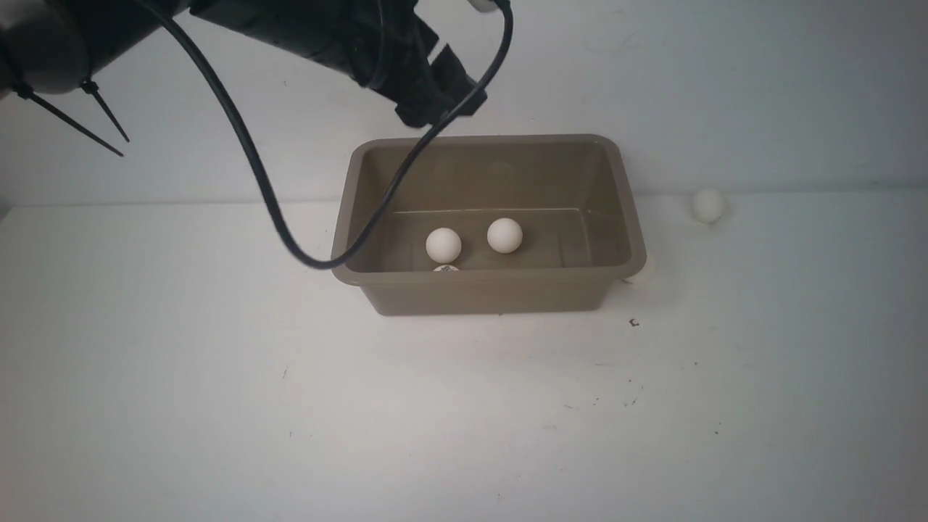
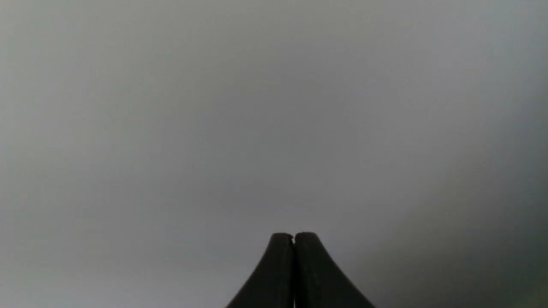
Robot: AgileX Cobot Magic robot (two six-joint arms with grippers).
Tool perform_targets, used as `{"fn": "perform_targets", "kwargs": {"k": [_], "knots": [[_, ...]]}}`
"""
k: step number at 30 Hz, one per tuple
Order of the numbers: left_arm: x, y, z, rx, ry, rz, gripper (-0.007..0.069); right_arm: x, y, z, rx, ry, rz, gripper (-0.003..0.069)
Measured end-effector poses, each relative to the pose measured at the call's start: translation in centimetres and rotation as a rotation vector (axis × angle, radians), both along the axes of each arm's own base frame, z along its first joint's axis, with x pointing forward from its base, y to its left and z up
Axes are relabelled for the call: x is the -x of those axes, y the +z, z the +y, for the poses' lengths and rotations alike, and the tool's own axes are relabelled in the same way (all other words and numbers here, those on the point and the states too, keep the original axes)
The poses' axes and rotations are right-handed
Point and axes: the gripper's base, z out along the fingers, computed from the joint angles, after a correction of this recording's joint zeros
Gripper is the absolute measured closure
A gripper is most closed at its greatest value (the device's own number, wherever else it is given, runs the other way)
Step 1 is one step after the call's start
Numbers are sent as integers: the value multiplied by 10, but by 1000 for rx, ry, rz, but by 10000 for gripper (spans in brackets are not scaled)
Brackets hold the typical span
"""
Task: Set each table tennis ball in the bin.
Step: Use the right arm to clamp the table tennis ball closest to it
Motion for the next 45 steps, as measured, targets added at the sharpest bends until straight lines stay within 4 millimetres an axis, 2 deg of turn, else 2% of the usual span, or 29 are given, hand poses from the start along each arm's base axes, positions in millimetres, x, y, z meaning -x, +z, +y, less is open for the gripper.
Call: {"fn": "perform_targets", "kwargs": {"k": [3,6,9,11,13,16,20,21,24,28,41,45], "knots": [[1,0,-1,3,-10,0,168,2,-27,-1,-143,9,255,673],[1,0,-1,10,-14,5,168,-13,-53,21,-321,222,376,675],[4,-1,-2,4,-33,34,168,-57,-95,48,-375,445,435,675],[8,-3,-2,-10,-58,73,174,-79,-121,57,-386,493,465,669],[15,0,-1,-25,-81,99,178,-106,-165,62,-416,500,550,649],[32,18,4,-23,-94,113,188,-128,-207,63,-447,489,629,588],[59,54,15,-21,-76,37,242,-149,-249,65,-474,478,690,438],[71,67,20,-18,-71,6,260,-152,-253,65,-478,477,693,408],[113,110,34,20,-56,-100,305,-164,-267,67,-506,479,687,242],[151,136,47,39,-51,-153,309,-175,-274,70,-552,485,664,140],[236,173,75,47,-75,-248,314,-189,-306,71,-583,473,708,120],[257,180,81,65,-71,-272,314,-190,-315,71,-586,469,720,120]]}}
